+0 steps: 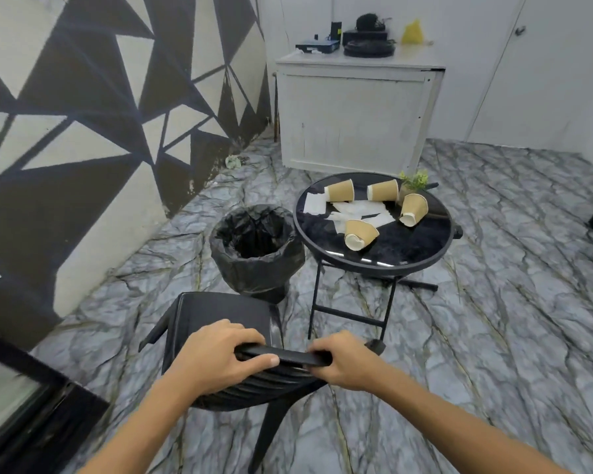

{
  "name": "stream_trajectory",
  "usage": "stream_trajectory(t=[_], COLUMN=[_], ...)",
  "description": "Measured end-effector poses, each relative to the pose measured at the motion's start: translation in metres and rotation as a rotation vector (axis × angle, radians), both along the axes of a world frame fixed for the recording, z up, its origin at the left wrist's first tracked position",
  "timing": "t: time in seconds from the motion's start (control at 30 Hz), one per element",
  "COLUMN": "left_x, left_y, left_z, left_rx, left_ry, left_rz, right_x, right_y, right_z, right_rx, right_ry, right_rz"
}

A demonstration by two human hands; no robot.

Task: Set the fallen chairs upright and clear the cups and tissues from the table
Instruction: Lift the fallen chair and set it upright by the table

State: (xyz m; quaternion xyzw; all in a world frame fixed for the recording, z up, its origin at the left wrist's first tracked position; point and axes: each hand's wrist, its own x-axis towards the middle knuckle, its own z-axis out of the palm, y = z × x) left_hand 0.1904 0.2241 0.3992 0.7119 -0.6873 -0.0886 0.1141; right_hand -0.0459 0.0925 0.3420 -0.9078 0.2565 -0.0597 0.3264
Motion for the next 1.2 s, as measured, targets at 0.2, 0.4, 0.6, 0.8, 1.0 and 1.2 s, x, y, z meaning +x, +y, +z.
stream_trajectory(t=[0.2,0.4,0.6,0.8,1.0,1.2], left_x=[0.069,0.110,0.114,0.092,0.088,0.078], left_y=[0.055,0.104,0.136,0.193,0.197,0.240], left_z=[0.023,0.021,-0.004,-0.037,-0.038,-0.054], left_rx=[0.142,0.020,-0.148,-0.202,-0.141,-0.028], left_ry=[0.150,0.288,0.447,0.586,0.622,0.591], left_rz=[0.075,0.181,0.403,0.591,0.544,0.576], right_x=[0.031,0.080,0.131,0.172,0.161,0.126], right_y=[0.011,0.021,-0.001,0.015,0.012,0.020], right_z=[0.010,0.017,0.048,0.060,0.054,0.020], right_rx=[-0.003,-0.100,-0.136,-0.168,-0.089,-0.096], right_ry=[0.086,0.050,0.040,0.154,0.204,0.212], right_rz=[0.067,0.187,0.232,0.420,0.442,0.442])
